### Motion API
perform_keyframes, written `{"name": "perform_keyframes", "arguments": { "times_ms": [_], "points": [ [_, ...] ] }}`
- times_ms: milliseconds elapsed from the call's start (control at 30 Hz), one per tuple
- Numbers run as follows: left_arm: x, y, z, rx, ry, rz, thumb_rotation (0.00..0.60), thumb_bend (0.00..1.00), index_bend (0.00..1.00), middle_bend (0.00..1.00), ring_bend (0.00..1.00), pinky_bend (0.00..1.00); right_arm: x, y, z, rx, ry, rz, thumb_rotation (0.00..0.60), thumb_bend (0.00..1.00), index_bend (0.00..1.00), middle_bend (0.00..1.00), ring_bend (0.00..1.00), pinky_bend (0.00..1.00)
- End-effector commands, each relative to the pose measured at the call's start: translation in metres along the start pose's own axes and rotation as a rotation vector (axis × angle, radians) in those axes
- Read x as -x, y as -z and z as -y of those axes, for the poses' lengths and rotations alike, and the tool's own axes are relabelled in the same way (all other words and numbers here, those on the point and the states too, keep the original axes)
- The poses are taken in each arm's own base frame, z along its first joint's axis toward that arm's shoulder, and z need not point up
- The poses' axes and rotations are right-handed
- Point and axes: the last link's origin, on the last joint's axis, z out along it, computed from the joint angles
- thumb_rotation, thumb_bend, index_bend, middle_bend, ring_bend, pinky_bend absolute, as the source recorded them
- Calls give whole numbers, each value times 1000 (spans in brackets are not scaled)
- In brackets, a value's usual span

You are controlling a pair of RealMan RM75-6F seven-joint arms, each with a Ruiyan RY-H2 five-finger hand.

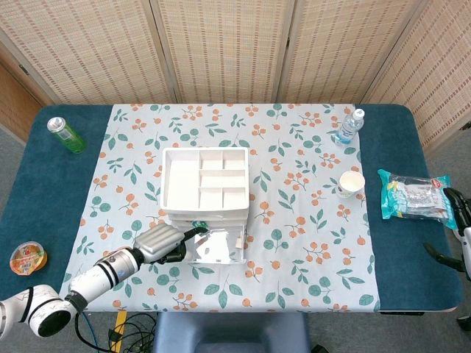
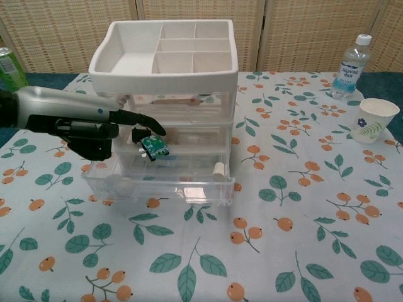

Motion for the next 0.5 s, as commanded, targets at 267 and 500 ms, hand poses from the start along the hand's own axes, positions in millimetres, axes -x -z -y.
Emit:
{"name": "perform_keyframes", "arguments": {
  "times_ms": [267,500],
  "points": [
    [6,-15,-1,-36,-78,41,0,866,28,962,1000,1000,1,3,-4,15,-3,2,600,187,0,86,216,245],
    [5,-20,0,-64,-78,33,0,866,17,962,1000,1000,5,3,-6,20,-8,9,600,187,0,86,216,245]
  ]
}}
